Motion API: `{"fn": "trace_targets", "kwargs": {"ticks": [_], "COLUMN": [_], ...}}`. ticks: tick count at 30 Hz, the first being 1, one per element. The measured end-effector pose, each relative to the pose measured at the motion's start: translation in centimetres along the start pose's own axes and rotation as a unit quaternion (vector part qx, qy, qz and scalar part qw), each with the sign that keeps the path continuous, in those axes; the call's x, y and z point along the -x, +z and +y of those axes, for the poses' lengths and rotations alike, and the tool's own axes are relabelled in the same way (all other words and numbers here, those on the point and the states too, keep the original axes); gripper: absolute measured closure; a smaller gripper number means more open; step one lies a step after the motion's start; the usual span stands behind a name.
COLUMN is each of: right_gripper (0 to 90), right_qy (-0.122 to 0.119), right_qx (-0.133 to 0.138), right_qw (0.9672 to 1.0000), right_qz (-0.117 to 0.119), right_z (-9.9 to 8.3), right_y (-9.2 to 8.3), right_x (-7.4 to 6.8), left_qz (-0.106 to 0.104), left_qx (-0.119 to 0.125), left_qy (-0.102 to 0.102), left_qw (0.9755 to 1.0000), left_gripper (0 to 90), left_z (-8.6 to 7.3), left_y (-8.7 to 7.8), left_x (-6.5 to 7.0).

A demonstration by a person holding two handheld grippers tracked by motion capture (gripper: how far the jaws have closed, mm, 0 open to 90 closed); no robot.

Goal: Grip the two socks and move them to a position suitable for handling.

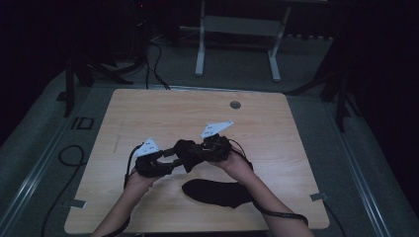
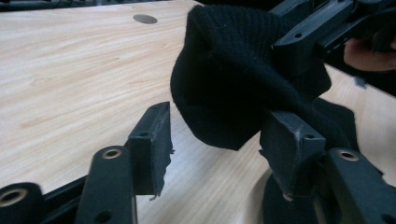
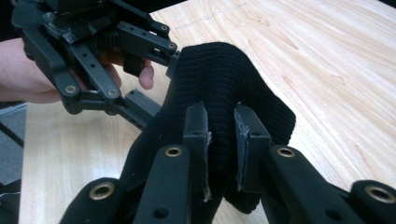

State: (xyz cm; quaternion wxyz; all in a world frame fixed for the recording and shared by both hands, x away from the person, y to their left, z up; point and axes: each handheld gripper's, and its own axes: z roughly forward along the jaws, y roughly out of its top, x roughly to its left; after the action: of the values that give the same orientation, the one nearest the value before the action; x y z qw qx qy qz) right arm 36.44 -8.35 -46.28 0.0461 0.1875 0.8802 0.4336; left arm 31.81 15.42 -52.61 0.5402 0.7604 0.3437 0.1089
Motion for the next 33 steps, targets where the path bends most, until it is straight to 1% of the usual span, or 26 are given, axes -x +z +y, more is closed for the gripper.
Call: {"fn": "trace_targets", "kwargs": {"ticks": [1, 2, 3, 4, 5, 6, 7, 8, 9, 10, 11, 12, 14, 17, 18, 20, 22, 24, 25, 26, 27, 29, 30, 31, 32, 33], "right_gripper": [77.1, 77.1, 77.1, 77.0, 77.0, 77.0, 77.0, 77.0, 77.0, 77.0, 77.0, 77.0, 76.8, 76.3, 76.1, 76.0, 75.8, 75.8, 75.7, 75.5, 75.4, 75.4, 75.8, 78.1, 80.9, 81.2], "right_qy": [0.001, 0.003, 0.002, 0.001, 0.002, 0.004, 0.005, 0.008, 0.010, 0.014, 0.017, 0.016, 0.009, 0.017, 0.020, 0.026, 0.029, 0.030, 0.030, 0.030, 0.031, 0.031, 0.032, 0.035, 0.037, 0.041], "right_qx": [0.000, 0.001, 0.001, -0.001, 0.000, 0.001, 0.002, 0.001, 0.002, 0.004, 0.006, 0.005, -0.001, -0.001, 0.001, 0.002, 0.001, 0.003, 0.004, 0.004, 0.006, 0.007, 0.008, 0.008, 0.008, 0.009], "right_qw": [1.0000, 1.0000, 1.0000, 1.0000, 1.0000, 0.9999, 0.9999, 0.9998, 0.9998, 0.9997, 0.9997, 0.9996, 0.9993, 0.9989, 0.9987, 0.9986, 0.9985, 0.9983, 0.9984, 0.9985, 0.9984, 0.9985, 0.9983, 0.9981, 0.9973, 0.9960], "right_qz": [0.001, 0.002, -0.002, -0.006, -0.006, -0.009, -0.015, -0.016, -0.019, -0.019, -0.017, -0.021, -0.037, -0.044, -0.047, -0.046, -0.047, -0.049, -0.048, -0.046, -0.046, -0.045, -0.048, -0.051, -0.063, -0.079], "right_z": [-0.1, -0.1, -0.2, -0.3, -0.4, -0.5, -0.7, -0.8, -1.0, -1.1, -1.3, -1.4, -1.6, -2.1, -2.3, -2.7, -3.1, -3.4, -3.5, -3.6, -3.8, -4.1, -4.3, -4.5, -4.7, -5.0], "right_y": [-0.1, -0.2, -0.4, -0.5, -0.5, -0.7, -0.7, -0.9, -1.0, -1.1, -1.2, -1.3, -1.4, -1.7, -1.8, -2.0, -2.2, -2.4, -2.5, -2.7, -2.9, -3.3, -3.5, -3.7, -4.1, -4.5], "right_x": [0.1, 0.1, 0.2, 0.2, 0.4, 0.5, 0.7, 0.8, 1.0, 1.2, 1.3, 1.4, 1.5, 2.0, 2.2, 2.5, 2.7, 2.7, 2.7, 2.8, 2.8, 2.9, 3.0, 3.1, 3.2, 3.5], "left_qz": [-0.001, 0.004, 0.005, 0.007, 0.016, 0.028, 0.027, 0.026, 0.032, 0.028, 0.032, 0.041, 0.054, 0.057, 0.057, 0.061, 0.069, 0.069, 0.071, 0.067, 0.069, 0.072, 0.079, 0.095, 0.107, 0.100], "left_qx": [-0.001, -0.007, -0.011, -0.012, -0.019, -0.028, -0.030, -0.033, -0.036, -0.036, -0.038, -0.044, -0.051, -0.055, -0.062, -0.068, -0.075, -0.079, -0.079, -0.081, -0.080, -0.086, -0.087, -0.095, -0.101, -0.099], "left_qy": [0.000, 0.007, 0.010, 0.011, 0.015, 0.020, 0.020, 0.022, 0.023, 0.026, 0.031, 0.031, 0.032, 0.034, 0.034, 0.037, 0.048, 0.050, 0.048, 0.046, 0.047, 0.049, 0.053, 0.060, 0.067, 0.054], "left_qw": [1.0000, 0.9999, 0.9999, 0.9998, 0.9996, 0.9990, 0.9990, 0.9989, 0.9986, 0.9986, 0.9983, 0.9977, 0.9967, 0.9962, 0.9959, 0.9952, 0.9937, 0.9932, 0.9932, 0.9934, 0.9933, 0.9925, 0.9916, 0.9891, 0.9869, 0.9886], "left_gripper": [49.9, 53.9, 63.9, 66.2, 78.9, 84.6, 86.7, 87.3, 87.5, 88.0, 88.2, 88.4, 88.7, 89.1, 89.1, 89.2, 89.2, 89.2, 89.2, 89.3, 89.2, 89.3, 89.3, 89.2, 89.3, 89.3], "left_z": [0.1, 0.2, 0.3, 0.3, 0.4, 0.5, 0.6, 0.6, 0.7, 0.7, 0.7, 0.8, 1.0, 1.2, 1.4, 1.6, 1.8, 2.1, 2.1, 2.2, 2.3, 2.4, 2.4, 2.4, 2.4, 2.4], "left_y": [0.1, 0.3, 0.5, 0.6, 0.8, 0.9, 1.0, 1.1, 1.2, 1.3, 1.3, 1.3, 1.4, 1.3, 1.3, 1.3, 1.5, 1.6, 1.6, 1.6, 1.6, 1.7, 1.7, 1.8, 1.7, 1.5], "left_x": [0.1, 0.2, 0.4, 0.5, 0.6, 0.8, 0.9, 1.0, 1.1, 1.2, 1.3, 1.5, 1.6, 1.7, 1.8, 1.9, 2.2, 2.3, 2.3, 2.3, 2.3, 2.5, 2.6, 2.7, 2.6, 2.3]}}
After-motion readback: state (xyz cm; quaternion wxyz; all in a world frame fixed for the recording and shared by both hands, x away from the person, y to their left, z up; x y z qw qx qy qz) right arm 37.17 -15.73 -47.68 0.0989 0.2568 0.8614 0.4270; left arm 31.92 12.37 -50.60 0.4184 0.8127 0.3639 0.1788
